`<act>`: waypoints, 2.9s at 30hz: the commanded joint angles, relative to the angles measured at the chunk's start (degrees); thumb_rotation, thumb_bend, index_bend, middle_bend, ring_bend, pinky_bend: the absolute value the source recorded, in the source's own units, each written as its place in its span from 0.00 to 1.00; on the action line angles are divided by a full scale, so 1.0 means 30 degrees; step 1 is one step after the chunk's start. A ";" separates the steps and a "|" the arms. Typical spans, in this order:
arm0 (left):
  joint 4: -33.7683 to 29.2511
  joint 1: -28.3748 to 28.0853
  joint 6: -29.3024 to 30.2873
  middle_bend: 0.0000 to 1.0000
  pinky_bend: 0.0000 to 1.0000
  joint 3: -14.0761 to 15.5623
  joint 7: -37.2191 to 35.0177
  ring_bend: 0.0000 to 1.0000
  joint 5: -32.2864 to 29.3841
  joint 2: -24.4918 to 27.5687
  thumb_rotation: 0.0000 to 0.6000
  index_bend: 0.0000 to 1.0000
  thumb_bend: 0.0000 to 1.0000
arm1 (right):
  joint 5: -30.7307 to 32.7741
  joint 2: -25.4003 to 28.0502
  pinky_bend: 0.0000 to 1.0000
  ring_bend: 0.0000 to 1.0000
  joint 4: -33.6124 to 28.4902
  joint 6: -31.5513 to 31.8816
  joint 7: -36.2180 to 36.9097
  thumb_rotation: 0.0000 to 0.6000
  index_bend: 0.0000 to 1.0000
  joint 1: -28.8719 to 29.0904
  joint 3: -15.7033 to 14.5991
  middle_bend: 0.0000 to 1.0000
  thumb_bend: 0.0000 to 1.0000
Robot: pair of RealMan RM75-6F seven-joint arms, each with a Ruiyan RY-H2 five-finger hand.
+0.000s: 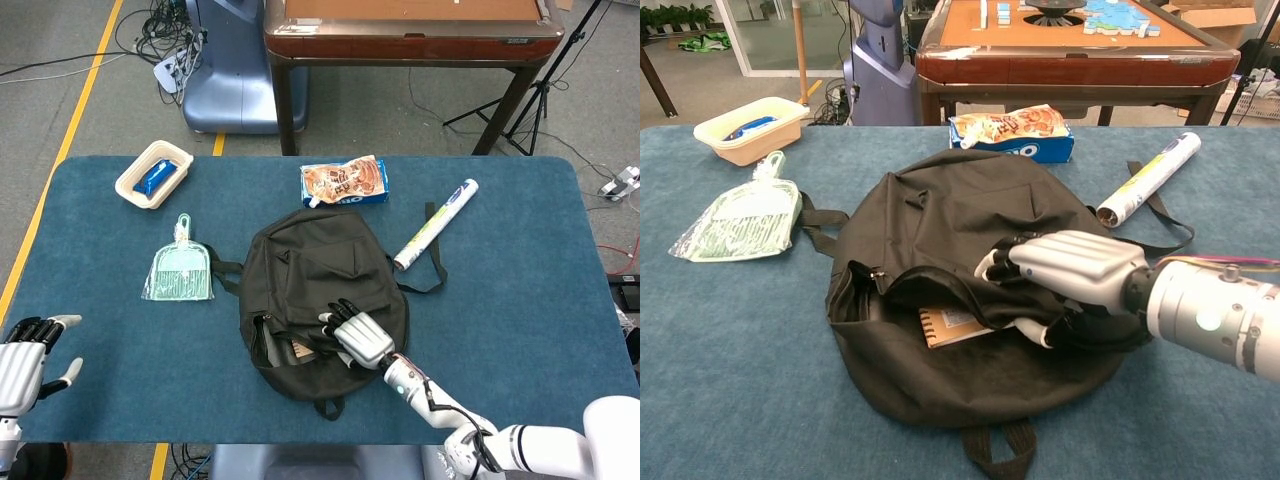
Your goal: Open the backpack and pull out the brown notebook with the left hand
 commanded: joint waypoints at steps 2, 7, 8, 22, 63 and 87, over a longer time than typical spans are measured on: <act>-0.0063 -0.0510 -0.0479 0.28 0.16 -0.0153 -0.0429 0.27 0.0314 0.0259 1.00 0.27 0.27 | -0.0022 0.0277 0.00 0.00 -0.0249 0.0304 0.0557 1.00 0.57 0.0163 0.0438 0.23 0.62; -0.0386 -0.1996 -0.1854 0.29 0.16 -0.0388 -0.2333 0.28 0.1408 0.0970 1.00 0.29 0.27 | 0.0438 0.1008 0.00 0.00 -0.0745 0.0355 0.0839 1.00 0.58 0.0712 0.1414 0.24 0.62; -0.0497 -0.2417 -0.2178 0.29 0.16 -0.0421 -0.2975 0.28 0.1808 0.1126 1.00 0.30 0.27 | 0.0586 0.1167 0.00 0.00 -0.0862 0.0430 0.0820 1.00 0.58 0.0838 0.1670 0.24 0.62; 0.0567 -0.8095 -0.4393 0.51 0.43 -0.0134 -0.9095 0.46 0.7937 -0.1122 1.00 0.46 0.27 | 0.3035 0.1140 0.00 0.00 -0.0612 0.1029 0.0579 1.00 0.58 0.2195 0.3561 0.24 0.62; 1.8025 -1.4951 -0.5148 0.13 0.19 0.2631 -0.9081 0.14 0.8887 -1.3696 1.00 0.16 0.27 | 0.7741 0.1244 0.00 0.00 0.0848 -0.0650 0.2065 1.00 0.58 0.5506 0.3861 0.24 0.57; 2.0430 -1.5757 -0.6121 0.11 0.18 0.3209 -0.8641 0.12 0.7082 -1.5937 1.00 0.14 0.27 | 0.8595 0.1382 0.00 0.00 0.0909 -0.0242 0.1839 1.00 0.58 0.5905 0.3267 0.23 0.55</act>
